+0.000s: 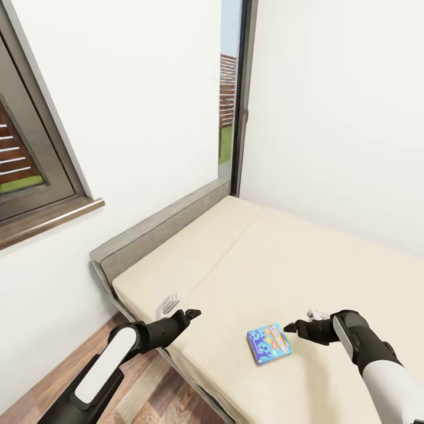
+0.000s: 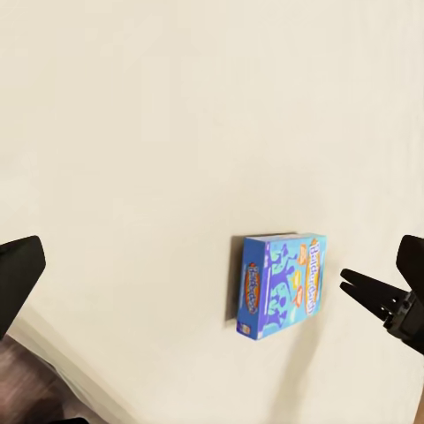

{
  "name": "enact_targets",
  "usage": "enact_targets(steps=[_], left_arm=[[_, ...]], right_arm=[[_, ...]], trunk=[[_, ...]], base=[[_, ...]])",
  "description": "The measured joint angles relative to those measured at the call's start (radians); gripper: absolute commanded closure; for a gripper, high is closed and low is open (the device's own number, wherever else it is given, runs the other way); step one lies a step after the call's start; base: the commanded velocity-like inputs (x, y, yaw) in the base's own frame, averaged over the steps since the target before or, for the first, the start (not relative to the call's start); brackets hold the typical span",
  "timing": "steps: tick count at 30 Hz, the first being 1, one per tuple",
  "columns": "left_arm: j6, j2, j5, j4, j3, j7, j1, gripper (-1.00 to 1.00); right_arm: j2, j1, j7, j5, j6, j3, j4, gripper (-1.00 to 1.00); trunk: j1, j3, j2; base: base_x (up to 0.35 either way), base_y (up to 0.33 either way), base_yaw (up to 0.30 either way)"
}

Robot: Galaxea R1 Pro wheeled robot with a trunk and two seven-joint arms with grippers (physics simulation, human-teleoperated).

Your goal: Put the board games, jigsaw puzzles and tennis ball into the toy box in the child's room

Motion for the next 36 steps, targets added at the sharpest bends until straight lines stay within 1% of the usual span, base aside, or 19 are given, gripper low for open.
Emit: enact_targets(steps=[8, 11, 12, 15, 22, 29, 36], left_arm=[[0.0, 0.0, 0.0, 0.0, 0.0, 0.0, 0.0, -1.0], [0.0, -0.001, 0.0, 0.0, 0.0, 0.0, 0.0, -1.0], [0.0, -0.001, 0.0, 0.0, 0.0, 0.0, 0.0, -1.0], [0.0, -0.001, 0.0, 0.0, 0.0, 0.0, 0.001, -1.0], [0.0, -0.002, 0.0, 0.0, 0.0, -0.001, 0.001, -1.0], [0.0, -0.002, 0.0, 0.0, 0.0, -0.001, 0.0, -1.0], [0.0, -0.002, 0.0, 0.0, -0.001, -0.001, 0.0, -1.0]], right_arm=[[0.0, 0.0, 0.0, 0.0, 0.001, 0.0, 0.0, -1.0], [-0.001, -0.001, -0.002, 0.015, 0.002, 0.001, -0.005, -1.0], [-0.001, -0.001, -0.001, 0.014, 0.001, 0.001, -0.004, -1.0], [-0.001, -0.001, -0.004, 0.027, -0.003, 0.001, -0.001, -1.0], [-0.001, 0.0, -0.004, 0.027, -0.003, 0.0, -0.001, -1.0], [-0.002, 0.0, 0.0, 0.026, -0.002, 0.001, -0.002, -1.0], [-0.003, 0.001, 0.031, 0.023, -0.005, 0.001, -0.01, -1.0]], trunk=[[0.031, -0.025, -0.056], [0.039, -0.034, -0.077], [0.038, -0.034, -0.077], [0.036, -0.034, -0.077], [0.036, -0.034, -0.077], [0.037, -0.034, -0.077], [0.042, -0.034, -0.077]], base=[[0.0, 0.0, 0.003], [0.0, 0.0, 0.055], [0.0, 0.0, 0.104], [0.0, 0.0, 0.133], [0.0, 0.0, 0.162], [0.0, 0.0, 0.07], [0.0, 0.0, 0.025]])
